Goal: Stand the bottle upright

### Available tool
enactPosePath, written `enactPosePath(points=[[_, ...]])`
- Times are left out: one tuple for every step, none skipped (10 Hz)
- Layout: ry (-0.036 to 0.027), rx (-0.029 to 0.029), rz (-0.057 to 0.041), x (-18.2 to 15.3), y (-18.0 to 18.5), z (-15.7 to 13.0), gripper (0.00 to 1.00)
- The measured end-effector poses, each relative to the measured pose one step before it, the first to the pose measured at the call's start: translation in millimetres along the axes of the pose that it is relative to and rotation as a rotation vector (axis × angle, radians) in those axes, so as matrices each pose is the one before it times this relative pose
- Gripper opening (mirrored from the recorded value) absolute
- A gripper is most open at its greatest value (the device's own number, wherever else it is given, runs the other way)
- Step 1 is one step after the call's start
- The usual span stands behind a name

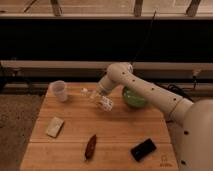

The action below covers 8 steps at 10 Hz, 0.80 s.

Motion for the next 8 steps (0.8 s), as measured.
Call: enactPosePath(points=[[-0.03396,-0.00178,-0.00996,-5.5,1.14,0.23,0.0],[-0.04302,-0.00105,-0.00915,-4.36,0.77,0.21,0.0],[-0.02846,-0.00051,-0.00535,-2.05,0.39,0.07,0.0],[-0.0293,-0.00024,-0.00444,-2.04,-0.09,-0.46,0.0],[-0.04489,-0.00554,-0.00203,-3.06,0.03,2.26,0.0],[-0.02181,-0.00119,0.0002,-0.93,-0.71,0.67,0.0],[-0.02293,-0.00211,-0.00021,-0.5,-0.58,1.1,0.0],[-0.03425,-0.00247,0.00223,0.3,-1.55,0.93,0.0]])
